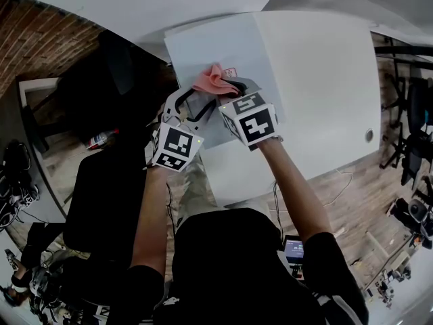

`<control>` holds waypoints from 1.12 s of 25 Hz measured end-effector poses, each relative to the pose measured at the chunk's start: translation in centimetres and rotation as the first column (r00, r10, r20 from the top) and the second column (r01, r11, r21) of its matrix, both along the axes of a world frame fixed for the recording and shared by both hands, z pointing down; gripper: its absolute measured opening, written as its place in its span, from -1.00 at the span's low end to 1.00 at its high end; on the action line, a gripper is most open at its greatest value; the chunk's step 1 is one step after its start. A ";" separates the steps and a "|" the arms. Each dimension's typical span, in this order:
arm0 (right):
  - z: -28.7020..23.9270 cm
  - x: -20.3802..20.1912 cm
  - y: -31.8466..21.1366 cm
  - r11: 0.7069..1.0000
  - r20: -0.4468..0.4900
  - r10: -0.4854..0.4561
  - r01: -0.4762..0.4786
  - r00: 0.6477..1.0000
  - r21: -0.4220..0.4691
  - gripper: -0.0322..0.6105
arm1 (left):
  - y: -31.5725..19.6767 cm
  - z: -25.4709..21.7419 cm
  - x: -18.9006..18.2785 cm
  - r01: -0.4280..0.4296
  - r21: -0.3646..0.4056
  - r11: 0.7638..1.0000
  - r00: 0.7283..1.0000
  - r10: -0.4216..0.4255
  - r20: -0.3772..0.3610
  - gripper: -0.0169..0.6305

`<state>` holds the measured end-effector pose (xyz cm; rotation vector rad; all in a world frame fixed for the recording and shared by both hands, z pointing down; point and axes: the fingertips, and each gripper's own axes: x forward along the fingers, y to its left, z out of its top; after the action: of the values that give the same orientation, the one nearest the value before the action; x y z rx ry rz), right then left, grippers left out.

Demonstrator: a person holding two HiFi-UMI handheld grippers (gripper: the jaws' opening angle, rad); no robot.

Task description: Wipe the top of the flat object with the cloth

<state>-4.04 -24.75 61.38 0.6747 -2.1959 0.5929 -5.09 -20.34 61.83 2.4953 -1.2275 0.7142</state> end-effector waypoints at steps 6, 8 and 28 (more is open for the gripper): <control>0.0 0.0 0.0 1.000 0.001 0.001 -0.001 1.000 0.003 -0.76 | 0.1 0.0 0.0 -0.002 0.002 1.000 1.000 0.002 -0.001 -0.28; 0.0 0.0 0.1 1.000 0.001 0.002 -0.002 1.000 0.003 -0.76 | 0.1 0.0 0.0 -0.002 0.001 1.000 1.000 0.002 0.000 -0.28; 0.0 4.0 -2.8 0.995 -0.014 0.095 -0.095 0.995 0.011 -0.76 | 0.1 0.1 -0.1 -0.007 0.003 1.000 1.000 0.007 -0.001 -0.28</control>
<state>-0.08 -27.57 61.38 0.7900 -2.1641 0.6239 -5.17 -20.28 61.90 2.5035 -1.2205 0.7128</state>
